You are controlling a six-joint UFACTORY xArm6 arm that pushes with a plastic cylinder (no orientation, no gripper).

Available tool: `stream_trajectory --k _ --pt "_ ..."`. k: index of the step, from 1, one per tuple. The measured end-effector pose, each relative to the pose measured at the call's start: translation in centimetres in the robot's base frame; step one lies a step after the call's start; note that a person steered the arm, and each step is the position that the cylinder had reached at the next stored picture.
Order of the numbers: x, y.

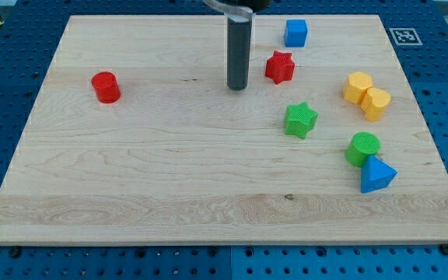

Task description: Move your arm towards the green star

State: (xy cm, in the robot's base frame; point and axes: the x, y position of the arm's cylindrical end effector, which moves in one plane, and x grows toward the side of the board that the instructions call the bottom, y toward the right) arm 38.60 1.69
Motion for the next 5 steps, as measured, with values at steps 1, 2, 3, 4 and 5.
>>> stream_trajectory --k 1,2,3,4,5 --pt "1.3 2.1" --pt "1.3 7.0" --pt "1.6 8.2" --pt "1.6 8.3" --pt "1.2 11.3"
